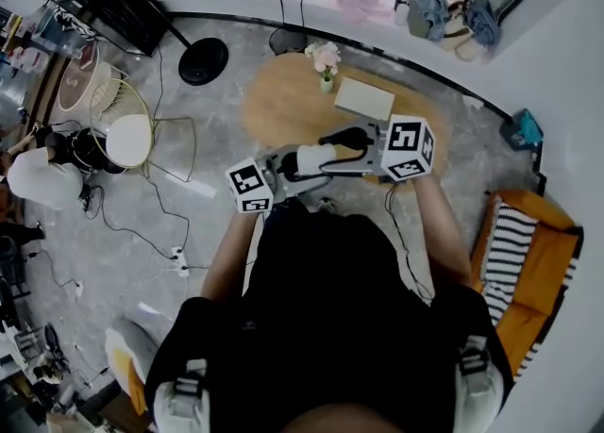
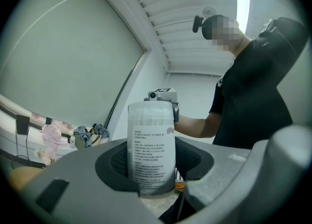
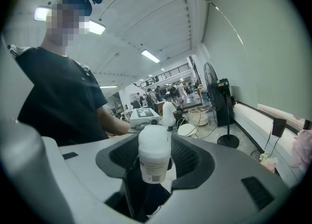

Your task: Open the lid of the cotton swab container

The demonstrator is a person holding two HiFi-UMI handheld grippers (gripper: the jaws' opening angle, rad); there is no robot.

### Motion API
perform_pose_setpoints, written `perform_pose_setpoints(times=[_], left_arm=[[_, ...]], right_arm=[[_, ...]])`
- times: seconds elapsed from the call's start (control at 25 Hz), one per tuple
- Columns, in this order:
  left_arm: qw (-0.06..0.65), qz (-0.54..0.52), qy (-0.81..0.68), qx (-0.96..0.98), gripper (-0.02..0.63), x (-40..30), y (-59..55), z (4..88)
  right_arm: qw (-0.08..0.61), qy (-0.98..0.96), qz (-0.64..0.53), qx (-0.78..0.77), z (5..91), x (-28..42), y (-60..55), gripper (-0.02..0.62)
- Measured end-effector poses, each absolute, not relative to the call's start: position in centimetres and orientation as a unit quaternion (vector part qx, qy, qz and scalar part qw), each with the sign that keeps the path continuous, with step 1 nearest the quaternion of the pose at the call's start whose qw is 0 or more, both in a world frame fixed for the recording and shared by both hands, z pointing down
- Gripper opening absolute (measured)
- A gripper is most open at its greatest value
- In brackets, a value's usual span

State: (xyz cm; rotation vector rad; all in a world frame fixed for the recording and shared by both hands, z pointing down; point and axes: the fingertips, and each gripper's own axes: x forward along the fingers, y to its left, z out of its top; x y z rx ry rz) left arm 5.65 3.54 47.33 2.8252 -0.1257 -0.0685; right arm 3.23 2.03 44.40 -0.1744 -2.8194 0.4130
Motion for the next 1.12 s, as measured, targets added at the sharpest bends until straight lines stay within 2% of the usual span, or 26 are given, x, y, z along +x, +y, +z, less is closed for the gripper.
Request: perform_pose_setpoints(times=[0.24, 0.88, 1.12], left_arm=[[0.158, -0.029, -0.043, 0.986, 0.198, 5.7, 3.4, 47.4], [0.155, -0.018, -0.036, 0.987, 0.198, 5.7, 3.5, 48.3], [0.118, 0.003, -0.039, 0.992, 0.195, 6.0, 3.8, 48.5]], right_arm=[[0.15, -0.977, 0.132, -0.073, 44.8, 2.9, 2.1, 0.193], [0.161, -0.964, 0.194, -0.085, 45.9, 3.0, 1.9, 0.19], [0.116, -0.958, 0.245, -0.091, 45.3, 3.2, 1.8, 0.189]])
